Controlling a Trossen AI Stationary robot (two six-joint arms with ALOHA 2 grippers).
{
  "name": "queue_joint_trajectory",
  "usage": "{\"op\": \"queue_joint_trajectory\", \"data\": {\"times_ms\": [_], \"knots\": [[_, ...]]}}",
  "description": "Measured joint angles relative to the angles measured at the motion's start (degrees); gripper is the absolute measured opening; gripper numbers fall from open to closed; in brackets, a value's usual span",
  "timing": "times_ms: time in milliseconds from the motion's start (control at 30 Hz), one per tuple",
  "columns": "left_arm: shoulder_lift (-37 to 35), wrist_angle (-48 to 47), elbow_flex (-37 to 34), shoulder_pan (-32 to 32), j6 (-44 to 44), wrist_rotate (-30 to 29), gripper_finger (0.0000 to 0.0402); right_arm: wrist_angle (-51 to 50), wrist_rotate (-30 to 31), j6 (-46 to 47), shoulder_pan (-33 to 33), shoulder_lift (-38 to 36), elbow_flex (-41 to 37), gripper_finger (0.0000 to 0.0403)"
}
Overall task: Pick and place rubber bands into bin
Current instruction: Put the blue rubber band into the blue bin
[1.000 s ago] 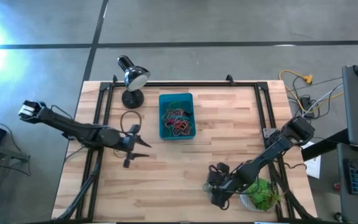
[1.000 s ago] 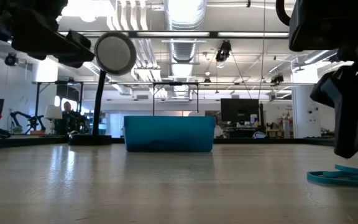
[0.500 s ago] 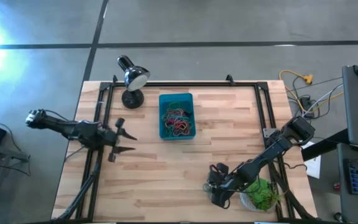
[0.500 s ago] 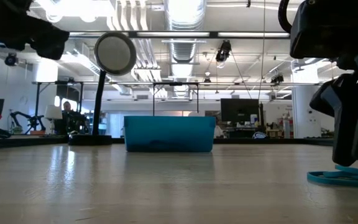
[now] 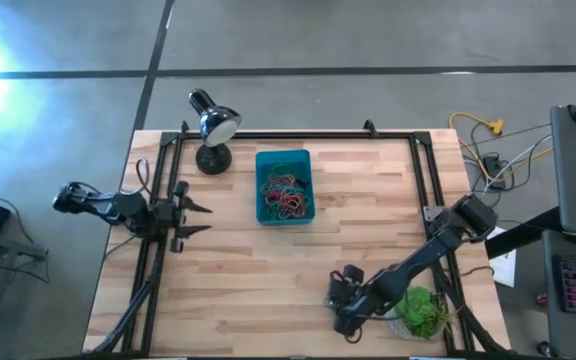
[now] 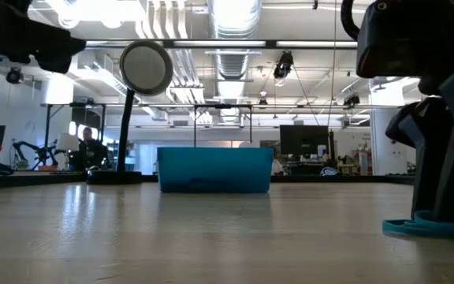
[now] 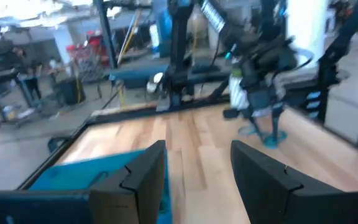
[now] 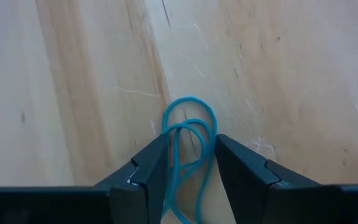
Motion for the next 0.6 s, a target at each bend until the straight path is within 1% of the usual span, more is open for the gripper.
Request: {"op": "queue_joint_trajectory", "data": {"times_ms": [67, 133, 333, 500, 600], "knots": [[0.3, -0.4, -0.1, 0.0, 0.0, -0.8, 0.0167, -3.9, 0.2, -0.4, 0.0, 0.1, 2.0, 0.0126], [0.4, 0.0, -0.1, 0.0, 0.0, -0.9, 0.0167, -6.8, 0.2, -1.8, 0.0, 0.1, 3.3, 0.0109], [-0.2, 0.0, -0.1, 0.0, -0.2, -0.9, 0.0166, -11.1, 0.6, -5.0, -0.2, 0.3, 5.6, 0.0022], [-0.4, 0.0, -0.1, 0.0, -0.2, -0.8, 0.0167, -14.0, 1.5, -5.0, -0.2, 0.1, 7.6, 0.0010], [-0.5, -0.2, -0.1, 0.0, -0.2, -0.6, 0.0166, -18.2, 1.8, -5.2, -0.4, -0.1, 10.1, 0.0009]]}}
